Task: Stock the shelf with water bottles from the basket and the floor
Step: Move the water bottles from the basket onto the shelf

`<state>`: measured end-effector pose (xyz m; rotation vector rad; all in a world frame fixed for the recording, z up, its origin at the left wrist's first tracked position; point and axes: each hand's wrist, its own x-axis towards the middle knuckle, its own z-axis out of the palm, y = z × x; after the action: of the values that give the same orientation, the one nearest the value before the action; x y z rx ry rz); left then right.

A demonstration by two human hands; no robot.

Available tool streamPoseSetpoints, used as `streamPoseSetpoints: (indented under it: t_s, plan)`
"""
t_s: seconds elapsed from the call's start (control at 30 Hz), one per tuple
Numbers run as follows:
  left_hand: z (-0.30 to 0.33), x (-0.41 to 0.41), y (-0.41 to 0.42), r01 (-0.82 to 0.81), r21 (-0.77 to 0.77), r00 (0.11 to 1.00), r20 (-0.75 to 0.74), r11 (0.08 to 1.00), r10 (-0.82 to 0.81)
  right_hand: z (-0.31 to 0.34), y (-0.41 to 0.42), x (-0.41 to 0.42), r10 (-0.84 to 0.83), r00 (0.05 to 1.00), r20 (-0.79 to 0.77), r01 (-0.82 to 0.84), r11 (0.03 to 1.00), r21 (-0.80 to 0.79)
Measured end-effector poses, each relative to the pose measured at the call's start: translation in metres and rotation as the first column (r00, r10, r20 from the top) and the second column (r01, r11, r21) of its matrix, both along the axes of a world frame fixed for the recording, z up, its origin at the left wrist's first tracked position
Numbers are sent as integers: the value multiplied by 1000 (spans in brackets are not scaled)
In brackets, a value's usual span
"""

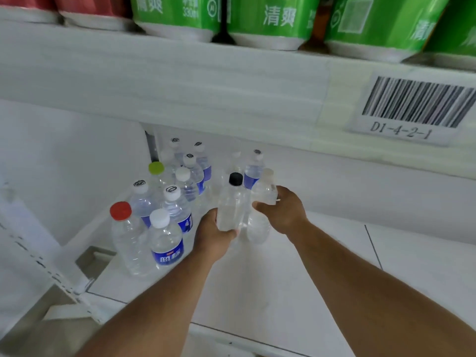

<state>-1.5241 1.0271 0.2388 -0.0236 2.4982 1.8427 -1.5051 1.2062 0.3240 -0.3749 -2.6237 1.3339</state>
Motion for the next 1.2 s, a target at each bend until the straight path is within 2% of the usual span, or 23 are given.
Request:
streamPoseSetpoints:
  t_s: [0.33, 0.77, 1.0, 1.2]
  plan:
    - [-16, -40, 16, -53, 30, 998, -25, 998, 53, -6, -8, -31, 47, 999, -2, -47, 998, 36]
    - [-15, -58, 20, -36, -52, 999, -36, 998, 34, -5, -10, -37, 30, 999, 13, -31, 997, 65]
    - [-6, -50, 16, 7, -183, 998, 65, 983, 5, -16, -5, -33, 2, 990, 143, -3, 1000, 10]
    - [10, 0, 9, 56, -188, 996, 80, 981, -42, -19, -11, 5, -32, 963, 268, 32, 999, 5]
